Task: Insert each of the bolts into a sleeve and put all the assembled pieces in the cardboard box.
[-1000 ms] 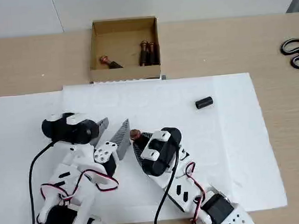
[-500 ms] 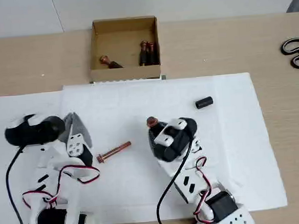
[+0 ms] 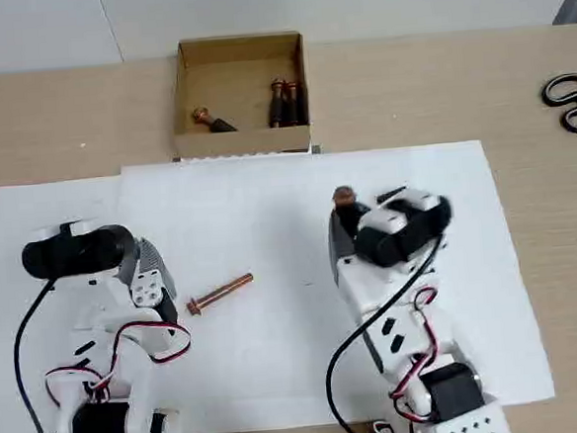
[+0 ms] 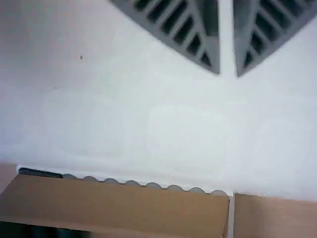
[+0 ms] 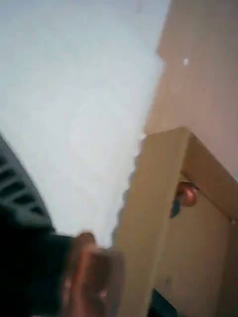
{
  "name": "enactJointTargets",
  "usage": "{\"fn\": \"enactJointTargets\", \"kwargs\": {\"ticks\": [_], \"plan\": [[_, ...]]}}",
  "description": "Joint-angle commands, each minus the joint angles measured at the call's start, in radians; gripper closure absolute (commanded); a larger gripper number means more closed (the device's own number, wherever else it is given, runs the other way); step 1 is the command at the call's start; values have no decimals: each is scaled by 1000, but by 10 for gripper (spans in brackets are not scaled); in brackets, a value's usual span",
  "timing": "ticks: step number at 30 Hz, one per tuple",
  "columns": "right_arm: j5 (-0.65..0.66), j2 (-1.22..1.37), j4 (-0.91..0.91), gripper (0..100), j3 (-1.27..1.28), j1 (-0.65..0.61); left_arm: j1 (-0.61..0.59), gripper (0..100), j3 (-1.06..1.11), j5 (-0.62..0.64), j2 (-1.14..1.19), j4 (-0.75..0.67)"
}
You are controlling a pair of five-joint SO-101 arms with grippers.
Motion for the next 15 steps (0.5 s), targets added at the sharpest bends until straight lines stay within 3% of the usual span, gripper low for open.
{"fn": "enactJointTargets", "kwargs": {"ticks": [1,7,15], "plan": [[-54,182,4,997,-186,8,-5,994,-7,-9,-8,3],[-68,553,4,997,-428,2,0,994,2,-5,-8,77],[-66,1021,4,997,-798,1,0,994,2,-2,-8,75]]}}
